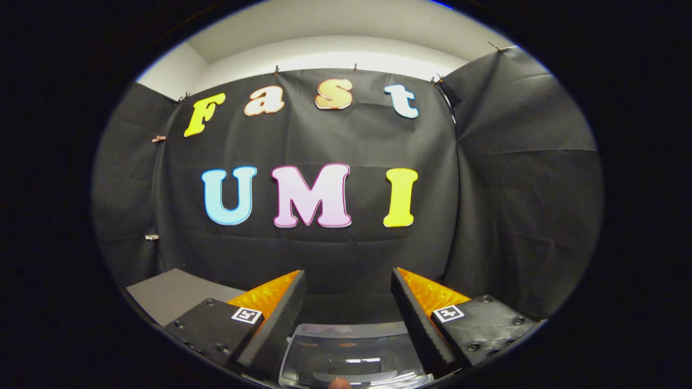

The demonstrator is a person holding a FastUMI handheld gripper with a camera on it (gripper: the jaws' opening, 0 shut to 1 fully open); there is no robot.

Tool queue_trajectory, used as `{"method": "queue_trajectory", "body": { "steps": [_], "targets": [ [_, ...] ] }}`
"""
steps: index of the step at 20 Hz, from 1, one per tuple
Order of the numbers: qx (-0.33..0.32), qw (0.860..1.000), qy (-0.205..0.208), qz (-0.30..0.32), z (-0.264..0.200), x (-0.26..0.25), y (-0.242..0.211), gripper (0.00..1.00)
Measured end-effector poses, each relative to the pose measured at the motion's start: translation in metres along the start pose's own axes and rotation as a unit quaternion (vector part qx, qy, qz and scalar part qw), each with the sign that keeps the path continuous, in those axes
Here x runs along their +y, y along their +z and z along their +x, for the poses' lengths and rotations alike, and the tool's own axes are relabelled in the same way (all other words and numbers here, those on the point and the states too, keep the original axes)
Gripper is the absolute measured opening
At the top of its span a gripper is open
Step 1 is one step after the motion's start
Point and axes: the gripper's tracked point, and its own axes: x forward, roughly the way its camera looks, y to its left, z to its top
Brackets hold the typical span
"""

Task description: Put the clothes into the washing machine and then close the washing machine lid.

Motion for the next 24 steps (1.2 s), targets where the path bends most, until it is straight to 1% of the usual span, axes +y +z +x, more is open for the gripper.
{"method": "queue_trajectory", "body": {
  "steps": [4,5,14,24],
  "targets": [
    [-0.029,1.000,-0.003,-0.005,-0.008,-0.006,0.021,0.99],
    [-0.029,1.000,0.003,-0.001,-0.009,-0.003,0.021,0.99],
    [-0.018,1.000,0.010,-0.014,-0.014,-0.002,0.010,0.99],
    [-0.020,1.000,0.013,0.001,-0.009,0.003,0.012,0.99]
  ]
}}
